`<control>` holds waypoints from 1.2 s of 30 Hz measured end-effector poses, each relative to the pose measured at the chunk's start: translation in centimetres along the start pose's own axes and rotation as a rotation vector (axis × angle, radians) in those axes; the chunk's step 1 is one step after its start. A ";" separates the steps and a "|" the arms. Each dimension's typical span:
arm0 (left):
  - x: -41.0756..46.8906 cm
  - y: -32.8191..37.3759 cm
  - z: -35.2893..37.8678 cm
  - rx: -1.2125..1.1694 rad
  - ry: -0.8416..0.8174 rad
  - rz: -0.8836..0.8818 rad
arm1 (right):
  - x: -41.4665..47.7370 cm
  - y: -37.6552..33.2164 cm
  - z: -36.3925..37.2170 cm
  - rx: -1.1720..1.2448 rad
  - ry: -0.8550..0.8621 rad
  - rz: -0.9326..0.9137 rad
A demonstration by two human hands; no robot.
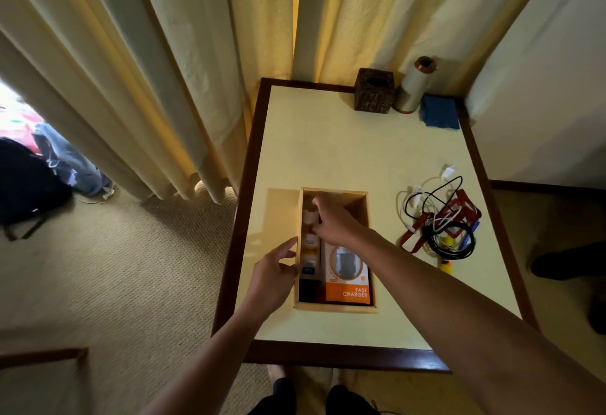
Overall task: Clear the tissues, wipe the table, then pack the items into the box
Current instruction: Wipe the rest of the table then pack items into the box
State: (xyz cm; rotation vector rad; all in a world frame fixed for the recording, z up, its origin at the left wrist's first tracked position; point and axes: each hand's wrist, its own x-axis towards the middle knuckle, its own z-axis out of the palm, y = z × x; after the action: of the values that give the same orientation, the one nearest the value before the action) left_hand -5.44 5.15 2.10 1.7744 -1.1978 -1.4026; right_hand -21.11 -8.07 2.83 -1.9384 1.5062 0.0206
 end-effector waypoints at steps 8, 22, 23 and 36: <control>0.0 -0.2 0.1 -0.011 0.024 0.001 | -0.1 0.0 2.0 -0.258 -0.205 0.031; 0.0 0.1 0.0 -0.057 0.024 -0.052 | -6.9 1.1 -1.4 -0.284 -0.113 -0.012; 0.0 0.1 0.0 -0.059 0.021 -0.051 | -7.8 1.4 -0.6 -0.318 -0.104 -0.019; 0.0 -0.2 0.3 -0.085 0.047 -0.064 | -10.1 4.3 1.6 -0.360 0.024 -0.158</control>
State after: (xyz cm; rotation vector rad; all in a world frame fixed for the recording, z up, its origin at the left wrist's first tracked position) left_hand -5.71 5.28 1.89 1.7905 -1.0498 -1.4182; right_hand -27.55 0.88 3.55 -2.3447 1.4350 0.2135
